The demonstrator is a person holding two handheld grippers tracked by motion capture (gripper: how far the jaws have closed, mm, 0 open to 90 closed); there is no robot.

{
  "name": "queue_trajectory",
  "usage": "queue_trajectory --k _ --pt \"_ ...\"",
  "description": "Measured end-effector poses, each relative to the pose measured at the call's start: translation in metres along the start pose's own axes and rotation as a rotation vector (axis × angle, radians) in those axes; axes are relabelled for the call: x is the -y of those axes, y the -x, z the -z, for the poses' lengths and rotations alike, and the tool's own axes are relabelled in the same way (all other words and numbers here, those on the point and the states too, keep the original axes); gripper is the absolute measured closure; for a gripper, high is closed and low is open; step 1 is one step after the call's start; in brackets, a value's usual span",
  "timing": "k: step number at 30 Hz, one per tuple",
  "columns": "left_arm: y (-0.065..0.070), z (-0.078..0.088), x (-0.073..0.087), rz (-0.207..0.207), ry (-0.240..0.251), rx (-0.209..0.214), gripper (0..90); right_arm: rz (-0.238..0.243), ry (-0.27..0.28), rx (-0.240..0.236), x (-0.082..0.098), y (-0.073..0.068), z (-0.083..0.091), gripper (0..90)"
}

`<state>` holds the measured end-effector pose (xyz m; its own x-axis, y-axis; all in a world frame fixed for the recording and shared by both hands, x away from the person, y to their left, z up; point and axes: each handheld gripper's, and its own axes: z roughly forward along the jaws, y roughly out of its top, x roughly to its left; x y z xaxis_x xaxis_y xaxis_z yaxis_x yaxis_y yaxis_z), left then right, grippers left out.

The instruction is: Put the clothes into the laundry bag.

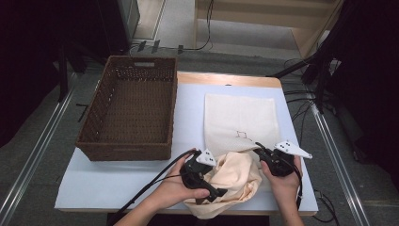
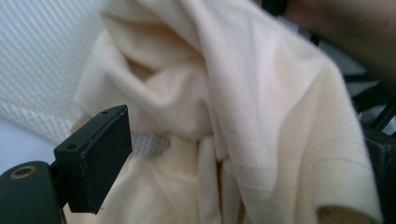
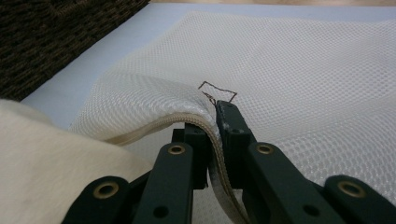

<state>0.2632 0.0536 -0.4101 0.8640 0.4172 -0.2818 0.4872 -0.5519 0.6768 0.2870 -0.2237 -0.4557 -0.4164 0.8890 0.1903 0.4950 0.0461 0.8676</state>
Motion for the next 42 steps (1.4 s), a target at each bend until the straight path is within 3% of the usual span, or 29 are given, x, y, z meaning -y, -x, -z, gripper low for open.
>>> queue_trajectory --k 3,5,6,9,10,14,16,19,22,26,29,31,32,33,35,36,38,40,42 --pt "-0.008 0.000 -0.009 0.071 0.086 0.017 9.8 0.000 0.003 -0.001 0.000 -0.001 0.000 84.8" --pt "-0.011 -0.006 -0.013 0.104 0.115 0.027 15.5 -0.002 0.005 -0.003 -0.001 -0.001 0.000 84.9" --pt "-0.011 -0.011 -0.015 0.107 0.107 0.031 16.7 0.000 0.008 -0.003 -0.001 -0.002 0.001 84.8" --pt "-0.002 -0.029 -0.017 0.055 0.027 0.046 27.5 -0.001 0.024 -0.006 -0.003 -0.003 0.003 84.9" --pt "0.002 -0.034 -0.017 0.029 0.004 0.026 30.1 -0.002 0.029 -0.007 -0.004 -0.003 0.004 84.9" --pt "0.006 -0.045 -0.019 0.004 -0.027 -0.024 48.6 0.002 0.037 -0.011 -0.005 -0.006 0.005 84.8" --pt "0.008 -0.046 -0.020 -0.017 -0.046 -0.016 62.4 0.002 0.038 -0.012 -0.005 -0.008 0.007 84.7" --pt "0.011 -0.041 -0.023 -0.037 -0.033 -0.008 79.7 0.009 0.046 -0.017 -0.007 -0.011 0.009 84.7" --pt "0.011 -0.032 -0.027 -0.018 0.041 -0.004 84.4 0.006 0.056 -0.030 -0.010 -0.016 0.012 84.8" --pt "0.009 -0.018 -0.033 0.011 0.188 -0.064 84.9 0.004 0.073 -0.040 -0.012 -0.028 0.015 86.0" --pt "0.005 -0.013 -0.033 0.064 0.294 -0.159 85.0 -0.004 0.096 -0.041 -0.014 -0.035 0.018 86.5" --pt "0.002 -0.017 -0.031 0.087 0.313 -0.219 84.8 -0.003 0.105 -0.037 -0.015 -0.036 0.020 86.6" --pt "-0.001 -0.022 -0.030 0.095 0.298 -0.235 84.6 -0.006 0.103 -0.035 -0.015 -0.037 0.021 86.7" --pt "-0.004 -0.030 -0.030 0.093 0.249 -0.226 83.7 -0.003 0.100 -0.033 -0.015 -0.037 0.021 86.7" --pt "-0.012 -0.051 -0.028 0.099 0.083 -0.149 73.0 0.000 0.090 -0.031 -0.014 -0.037 0.019 86.7" --pt "-0.012 -0.057 -0.026 0.097 0.038 -0.137 64.8 -0.005 0.085 -0.031 -0.013 -0.036 0.019 86.7" --pt "-0.009 -0.056 -0.025 0.088 0.048 -0.154 48.0 -0.010 0.081 -0.034 -0.012 -0.035 0.018 86.7" --pt "-0.005 -0.049 -0.028 0.106 0.086 -0.084 33.9 -0.006 0.086 -0.033 -0.012 -0.033 0.018 86.7" --pt "0.001 -0.049 -0.032 0.059 0.060 -0.046 28.4 -0.016 0.089 -0.032 -0.012 -0.032 0.019 86.8"
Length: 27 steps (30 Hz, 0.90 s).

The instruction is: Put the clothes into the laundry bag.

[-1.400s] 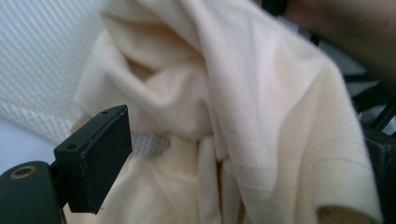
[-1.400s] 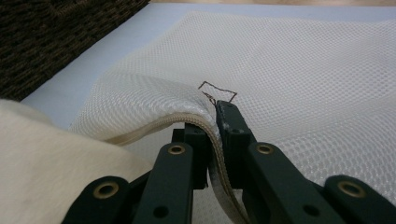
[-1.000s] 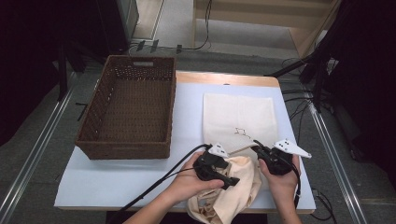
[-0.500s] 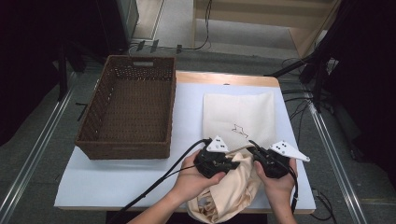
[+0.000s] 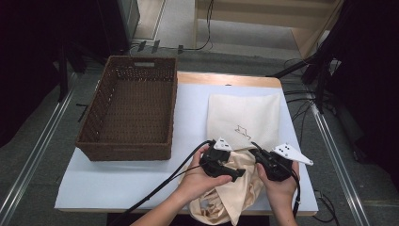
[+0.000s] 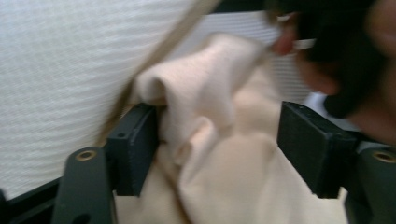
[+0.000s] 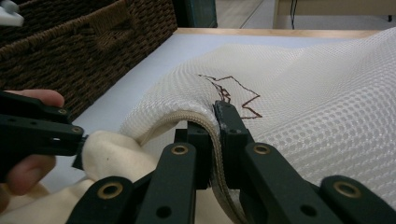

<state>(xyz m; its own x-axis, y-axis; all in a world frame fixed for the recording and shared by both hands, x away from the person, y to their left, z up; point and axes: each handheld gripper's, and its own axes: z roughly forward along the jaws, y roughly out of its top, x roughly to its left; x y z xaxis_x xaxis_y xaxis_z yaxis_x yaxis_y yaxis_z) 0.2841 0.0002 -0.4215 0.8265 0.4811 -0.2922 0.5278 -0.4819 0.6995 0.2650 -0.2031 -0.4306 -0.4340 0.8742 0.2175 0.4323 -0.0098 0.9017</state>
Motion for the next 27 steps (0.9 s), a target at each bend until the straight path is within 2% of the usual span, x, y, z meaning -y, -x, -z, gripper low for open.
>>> queue_trajectory --k 2,3,4,5,6,7,9,10,11,13,14,17,18,19,20,21,22,23,24,25,26,27 --pt "0.008 -0.009 0.000 -0.073 -0.086 -0.019 25.3 -0.003 0.001 -0.003 0.000 -0.001 -0.001 86.8" --pt "0.011 -0.016 0.001 -0.092 -0.133 -0.033 26.0 0.006 0.003 -0.005 0.000 -0.001 -0.001 86.8" --pt "0.012 -0.021 0.002 -0.111 -0.172 -0.052 30.2 0.001 0.001 -0.009 0.000 -0.003 -0.001 86.9" --pt "0.014 -0.025 0.002 -0.126 -0.190 -0.070 36.2 0.001 0.003 -0.016 -0.001 -0.004 -0.001 86.9" --pt "0.015 -0.027 0.002 -0.139 -0.198 -0.070 43.5 -0.001 0.007 -0.022 -0.001 -0.005 0.000 86.9" --pt "0.015 -0.027 0.001 -0.152 -0.201 -0.043 54.0 0.002 0.009 -0.029 -0.002 -0.006 0.001 86.9" --pt "0.016 -0.024 -0.002 -0.143 -0.176 -0.027 71.1 -0.002 0.016 -0.046 -0.003 -0.007 0.002 86.9" --pt "0.017 -0.022 -0.003 -0.146 -0.155 -0.037 74.0 -0.003 0.022 -0.051 -0.004 -0.007 0.003 86.9" --pt "0.017 -0.018 -0.004 -0.138 -0.114 -0.072 75.4 -0.002 0.023 -0.052 -0.005 -0.008 0.004 86.9" --pt "0.012 -0.008 -0.009 -0.082 -0.024 -0.127 77.0 0.001 0.028 -0.049 -0.005 -0.008 0.006 87.0" --pt "0.009 -0.003 -0.010 -0.054 0.037 -0.160 77.2 0.003 0.030 -0.045 -0.005 -0.007 0.007 87.1" --pt "0.002 0.009 -0.012 0.018 0.167 -0.265 77.5 -0.011 0.045 -0.042 -0.006 -0.005 0.011 87.2" --pt "0.000 0.011 -0.012 0.039 0.195 -0.298 77.5 -0.018 0.047 -0.046 -0.007 -0.005 0.013 87.2" --pt "-0.003 0.010 -0.011 0.066 0.202 -0.315 77.3 -0.012 0.053 -0.047 -0.007 -0.005 0.013 87.2" --pt "-0.007 0.007 -0.010 0.091 0.192 -0.325 76.9 -0.010 0.051 -0.047 -0.007 -0.006 0.013 87.2" --pt "-0.009 0.000 -0.010 0.098 0.170 -0.335 75.9 -0.009 0.048 -0.050 -0.007 -0.007 0.013 87.2" --pt "-0.012 -0.009 -0.009 0.086 0.123 -0.337 74.0 -0.003 0.043 -0.048 -0.007 -0.007 0.011 87.2" --pt "-0.017 -0.020 -0.009 0.076 0.029 -0.300 69.1 -0.001 0.036 -0.048 -0.006 -0.007 0.010 87.2" --pt "-0.021 -0.030 -0.007 0.075 -0.071 -0.243 58.9 -0.005 0.029 -0.048 -0.005 -0.007 0.009 87.2" --pt "-0.018 -0.032 -0.005 0.050 -0.077 -0.225 50.3 -0.004 0.026 -0.046 -0.004 -0.006 0.008 87.2" --pt "-0.013 -0.029 -0.004 0.008 -0.060 -0.230 47.2 -0.009 0.020 -0.044 -0.003 -0.005 0.007 87.2" --pt "-0.010 -0.024 -0.004 -0.012 -0.050 -0.211 41.9 -0.007 0.019 -0.042 -0.003 -0.003 0.007 87.3"
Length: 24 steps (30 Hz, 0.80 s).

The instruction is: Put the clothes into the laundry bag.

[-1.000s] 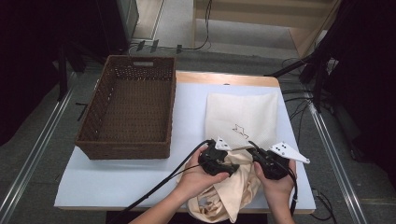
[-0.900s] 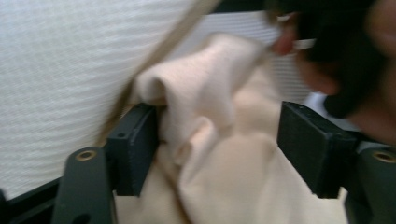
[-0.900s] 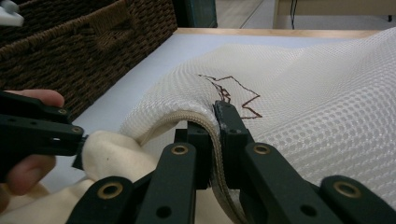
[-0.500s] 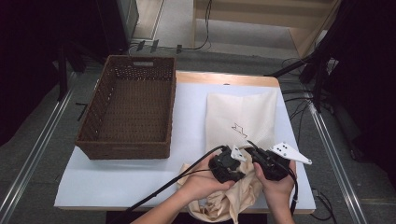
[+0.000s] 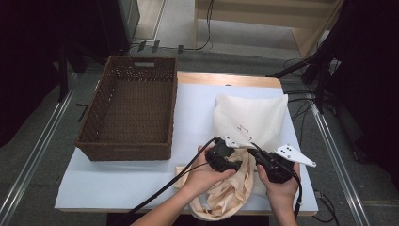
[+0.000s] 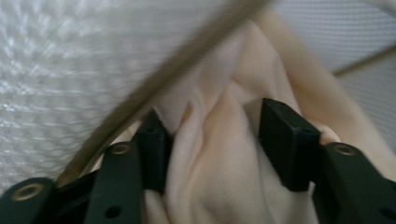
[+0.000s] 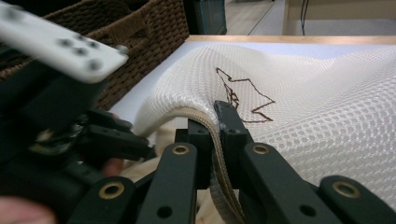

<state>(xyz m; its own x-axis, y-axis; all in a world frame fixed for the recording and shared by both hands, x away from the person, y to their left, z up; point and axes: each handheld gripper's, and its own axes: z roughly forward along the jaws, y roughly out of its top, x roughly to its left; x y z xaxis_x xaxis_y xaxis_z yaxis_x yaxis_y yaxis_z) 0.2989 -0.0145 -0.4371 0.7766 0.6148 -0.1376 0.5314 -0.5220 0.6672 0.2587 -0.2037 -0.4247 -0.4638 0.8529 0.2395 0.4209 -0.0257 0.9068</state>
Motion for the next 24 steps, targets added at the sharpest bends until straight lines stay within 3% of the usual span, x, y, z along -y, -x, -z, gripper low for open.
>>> queue_trajectory --k 1,2,4,6,7,9,11,12,13,14,15,16,17,18,20,22,24 --pt "0.002 0.007 -0.001 0.009 0.020 0.033 32.4 -0.007 -0.002 0.002 0.000 0.002 0.001 87.2" --pt "0.004 0.015 -0.002 0.019 0.048 0.049 28.3 -0.007 -0.002 0.005 0.001 0.004 0.001 87.2" --pt "0.009 0.027 -0.003 0.026 0.103 0.052 25.9 -0.024 0.003 0.012 0.001 0.008 0.001 87.2" --pt "0.017 0.032 -0.006 0.037 0.100 0.105 26.7 -0.029 0.002 0.018 0.001 0.011 0.001 87.2" --pt "0.024 0.029 -0.007 0.016 0.068 0.103 26.4 -0.030 0.002 0.019 0.001 0.011 0.001 87.2" --pt "0.037 0.012 -0.007 -0.075 -0.061 0.020 22.3 -0.029 0.000 0.020 0.002 0.011 0.001 87.2" --pt "0.042 -0.014 -0.001 -0.109 -0.208 -0.043 15.4 -0.026 -0.001 0.021 0.002 0.011 0.001 87.2" --pt "0.045 -0.025 0.004 -0.139 -0.236 -0.089 14.0 -0.027 -0.001 0.021 0.002 0.011 0.001 87.2" --pt "0.049 -0.029 0.008 -0.204 -0.229 -0.152 14.2 -0.022 -0.002 0.021 0.002 0.011 0.001 87.2" --pt "0.052 -0.029 0.009 -0.219 -0.218 -0.189 19.5 -0.016 -0.007 0.020 0.003 0.011 0.001 87.2" --pt "0.053 -0.026 0.008 -0.207 -0.191 -0.207 29.4 -0.013 -0.008 0.020 0.004 0.010 0.001 87.2" --pt "0.050 -0.022 0.007 -0.184 -0.162 -0.185 49.7 -0.012 -0.010 0.020 0.005 0.011 0.001 87.2" --pt "0.044 -0.019 0.005 -0.144 -0.142 -0.139 64.2 -0.014 -0.013 0.019 0.006 0.011 0.001 87.2" --pt "0.038 -0.016 0.004 -0.105 -0.117 -0.095 69.7 -0.018 -0.012 0.021 0.007 0.012 0.001 87.2" --pt "0.026 -0.007 0.000 -0.006 -0.045 -0.016 72.7 -0.027 -0.012 0.011 0.007 0.012 0.003 87.2" --pt "0.017 0.003 -0.004 0.084 0.055 0.023 73.2 -0.019 0.002 0.010 0.006 0.010 0.005 87.3" --pt "0.012 0.010 -0.006 0.137 0.158 -0.017 72.9 -0.017 0.017 0.003 0.003 0.008 0.007 87.3"
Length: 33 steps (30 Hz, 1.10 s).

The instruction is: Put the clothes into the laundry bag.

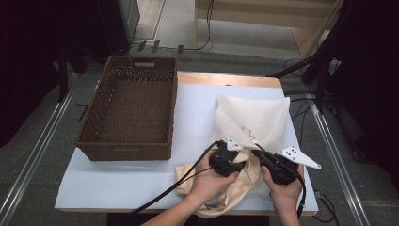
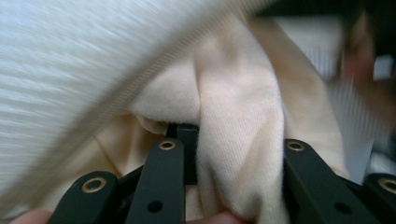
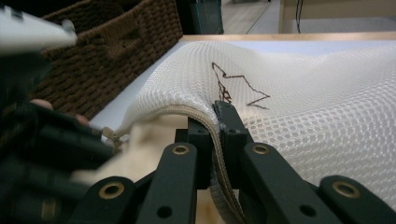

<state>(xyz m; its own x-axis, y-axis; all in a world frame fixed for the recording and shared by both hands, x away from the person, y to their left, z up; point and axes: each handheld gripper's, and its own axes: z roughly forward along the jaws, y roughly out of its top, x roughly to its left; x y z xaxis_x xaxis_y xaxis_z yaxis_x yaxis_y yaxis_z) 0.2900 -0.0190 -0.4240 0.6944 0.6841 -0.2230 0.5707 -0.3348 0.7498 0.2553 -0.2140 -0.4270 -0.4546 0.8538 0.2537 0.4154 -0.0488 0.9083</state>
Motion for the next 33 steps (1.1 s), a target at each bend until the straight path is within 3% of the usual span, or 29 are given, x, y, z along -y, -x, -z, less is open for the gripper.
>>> queue_trajectory --k 2,3,4,5,6,7,8,9,10,12,14,16,18,19,20,21,23,24,27,30,31,32,33 --pt "-0.004 -0.003 0.000 0.048 0.059 -0.058 71.9 0.007 0.009 -0.006 -0.002 -0.003 0.000 87.4" --pt "-0.006 -0.010 0.000 0.050 0.029 -0.082 69.9 0.013 0.011 -0.011 -0.002 -0.004 0.000 87.5" --pt "-0.008 -0.021 0.001 0.044 -0.034 -0.087 65.7 0.018 0.000 -0.011 -0.002 -0.005 -0.001 87.4" --pt "-0.013 -0.034 0.002 0.041 -0.128 -0.058 57.6 0.023 -0.013 -0.010 -0.001 -0.006 -0.003 87.5" --pt "-0.015 -0.041 0.004 0.041 -0.174 -0.025 48.3 0.027 -0.023 -0.010 0.001 -0.006 -0.005 87.5" --pt "-0.012 -0.036 0.003 0.019 -0.152 -0.023 43.4 0.030 -0.032 -0.007 0.003 -0.006 -0.007 87.5" --pt "-0.010 -0.031 0.001 0.018 -0.136 0.006 36.7 0.033 -0.039 -0.002 0.005 -0.005 -0.008 87.5" --pt "-0.009 -0.022 0.000 0.037 -0.116 0.088 30.7 0.032 -0.040 0.002 0.006 -0.004 -0.008 87.4" --pt "-0.006 -0.009 -0.001 0.033 -0.086 0.126 26.8 0.030 -0.038 0.005 0.006 -0.002 -0.007 87.4" --pt "-0.002 0.008 0.000 -0.015 -0.055 0.109 23.5 0.018 -0.031 0.013 0.005 0.003 -0.005 87.3" --pt "0.000 0.016 0.002 -0.052 -0.088 0.078 22.4 0.001 -0.027 0.020 0.005 0.007 -0.005 87.3" --pt "0.001 0.009 0.008 -0.091 -0.195 0.028 20.3 -0.007 -0.029 0.023 0.005 0.009 -0.006 87.3" --pt "-0.001 -0.009 0.017 -0.121 -0.327 -0.020 19.6 -0.003 -0.033 0.021 0.005 0.008 -0.008 87.3" --pt "0.000 -0.016 0.022 -0.148 -0.351 -0.059 20.5 0.003 -0.037 0.021 0.005 0.006 -0.009 87.3" --pt "0.003 -0.019 0.024 -0.195 -0.334 -0.109 26.4 0.005 -0.039 0.015 0.005 0.005 -0.009 87.3" --pt "0.004 -0.018 0.023 -0.205 -0.314 -0.134 38.5 0.008 -0.040 0.015 0.005 0.003 -0.009 87.3" --pt "0.005 -0.016 0.019 -0.170 -0.274 -0.084 69.7 0.016 -0.038 0.014 0.005 0.002 -0.009 87.3" --pt "0.005 -0.014 0.017 -0.157 -0.245 -0.065 75.5 0.017 -0.037 0.011 0.005 0.001 -0.009 87.3" --pt "0.000 -0.006 0.007 -0.075 -0.121 0.001 77.6 0.016 -0.032 0.005 0.004 -0.001 -0.008 87.4" --pt "-0.008 -0.005 -0.001 0.031 0.015 -0.013 77.5 0.026 -0.015 0.005 0.003 -0.003 -0.006 87.6" --pt "-0.012 -0.009 -0.003 0.069 0.031 -0.018 77.2 0.022 -0.010 0.003 0.002 -0.004 -0.005 87.6" --pt "-0.015 -0.017 -0.003 0.092 0.010 -0.027 76.5 0.020 -0.010 -0.001 0.001 -0.004 -0.004 87.6" --pt "-0.018 -0.028 -0.002 0.086 -0.029 -0.043 74.4 0.021 -0.015 -0.001 0.002 -0.003 -0.004 87.6"
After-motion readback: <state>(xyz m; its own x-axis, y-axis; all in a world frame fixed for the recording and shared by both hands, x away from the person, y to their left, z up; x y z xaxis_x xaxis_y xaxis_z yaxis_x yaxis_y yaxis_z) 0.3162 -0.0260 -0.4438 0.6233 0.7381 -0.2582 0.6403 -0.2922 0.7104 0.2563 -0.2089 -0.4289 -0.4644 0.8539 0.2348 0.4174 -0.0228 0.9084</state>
